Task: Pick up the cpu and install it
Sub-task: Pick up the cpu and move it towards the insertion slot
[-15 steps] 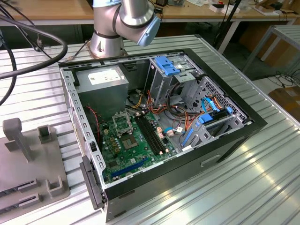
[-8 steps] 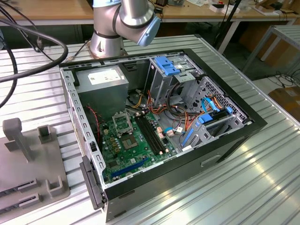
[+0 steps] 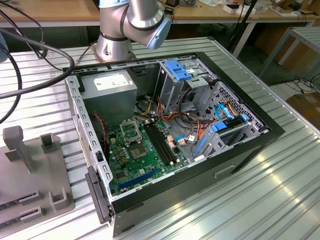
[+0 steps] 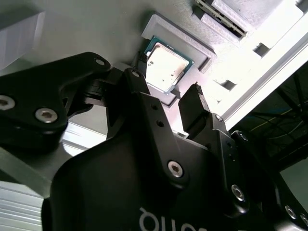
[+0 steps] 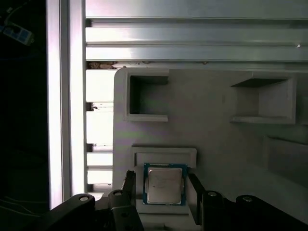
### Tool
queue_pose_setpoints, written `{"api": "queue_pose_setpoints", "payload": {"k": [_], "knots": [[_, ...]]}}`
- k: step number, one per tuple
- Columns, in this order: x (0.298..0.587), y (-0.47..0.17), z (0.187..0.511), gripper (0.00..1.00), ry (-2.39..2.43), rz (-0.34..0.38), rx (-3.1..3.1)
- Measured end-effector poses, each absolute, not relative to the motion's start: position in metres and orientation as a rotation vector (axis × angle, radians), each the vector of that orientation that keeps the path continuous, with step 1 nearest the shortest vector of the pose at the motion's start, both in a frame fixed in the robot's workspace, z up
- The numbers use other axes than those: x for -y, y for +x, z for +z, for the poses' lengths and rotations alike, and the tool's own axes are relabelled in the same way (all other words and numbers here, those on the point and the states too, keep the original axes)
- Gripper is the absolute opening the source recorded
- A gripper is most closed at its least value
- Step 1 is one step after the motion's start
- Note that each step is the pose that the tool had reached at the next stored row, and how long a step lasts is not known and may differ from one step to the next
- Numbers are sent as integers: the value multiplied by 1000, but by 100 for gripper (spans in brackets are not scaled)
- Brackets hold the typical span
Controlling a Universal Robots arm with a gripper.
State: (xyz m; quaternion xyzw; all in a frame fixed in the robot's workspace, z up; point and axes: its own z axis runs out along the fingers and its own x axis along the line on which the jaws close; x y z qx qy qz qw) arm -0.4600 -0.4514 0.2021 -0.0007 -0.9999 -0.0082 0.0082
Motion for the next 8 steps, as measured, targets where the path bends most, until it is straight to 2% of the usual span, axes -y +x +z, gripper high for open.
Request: {"api": "queue_pose_setpoints", "payload": {"k": [8], "knots": [[451,-458,198,54,-2,-25,3124]]}}
